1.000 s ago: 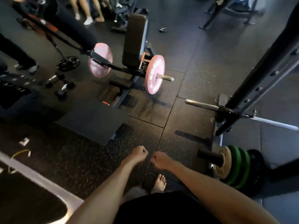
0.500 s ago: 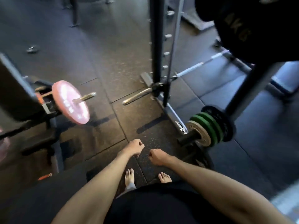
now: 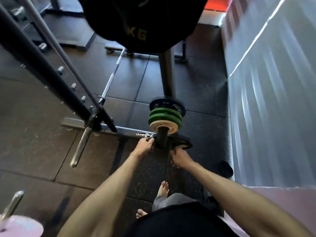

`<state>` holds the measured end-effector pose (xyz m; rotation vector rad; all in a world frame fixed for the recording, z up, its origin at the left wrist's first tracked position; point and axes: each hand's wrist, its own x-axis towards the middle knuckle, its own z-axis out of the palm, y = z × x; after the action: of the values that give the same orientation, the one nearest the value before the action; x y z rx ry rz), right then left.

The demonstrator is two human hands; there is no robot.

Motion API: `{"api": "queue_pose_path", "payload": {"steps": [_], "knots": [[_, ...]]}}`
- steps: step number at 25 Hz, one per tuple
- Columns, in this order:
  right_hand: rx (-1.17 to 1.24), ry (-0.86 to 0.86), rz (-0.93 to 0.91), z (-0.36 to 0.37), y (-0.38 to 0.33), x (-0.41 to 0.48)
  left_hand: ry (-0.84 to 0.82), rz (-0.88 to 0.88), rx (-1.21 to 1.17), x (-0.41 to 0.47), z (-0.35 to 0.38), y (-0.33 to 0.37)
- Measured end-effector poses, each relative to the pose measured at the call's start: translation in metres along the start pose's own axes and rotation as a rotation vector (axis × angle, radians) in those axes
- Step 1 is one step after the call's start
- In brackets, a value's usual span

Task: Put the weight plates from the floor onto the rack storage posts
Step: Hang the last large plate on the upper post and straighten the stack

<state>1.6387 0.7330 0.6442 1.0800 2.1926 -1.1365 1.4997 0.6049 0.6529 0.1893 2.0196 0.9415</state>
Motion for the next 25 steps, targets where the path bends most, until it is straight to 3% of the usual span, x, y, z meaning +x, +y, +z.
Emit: {"api": "queue_pose_path", "payload": {"steps": [4,11,25], "knots": [[0.176,0.152,-0.078,-0.017,-0.021,0.015,0.036,-0.029,-0.196,0.026,0.004,0.035],[0.392,0.221,-0.061,-0.032,-0.054,0.034,0.046,-0.024,-0.32,0.043,0.001,0.07],[0.375,0.245,-0.092,-0.069,-0.071,0.075,0.04,-0.062,-0.32,0.071,-0.002,0.112]]}}
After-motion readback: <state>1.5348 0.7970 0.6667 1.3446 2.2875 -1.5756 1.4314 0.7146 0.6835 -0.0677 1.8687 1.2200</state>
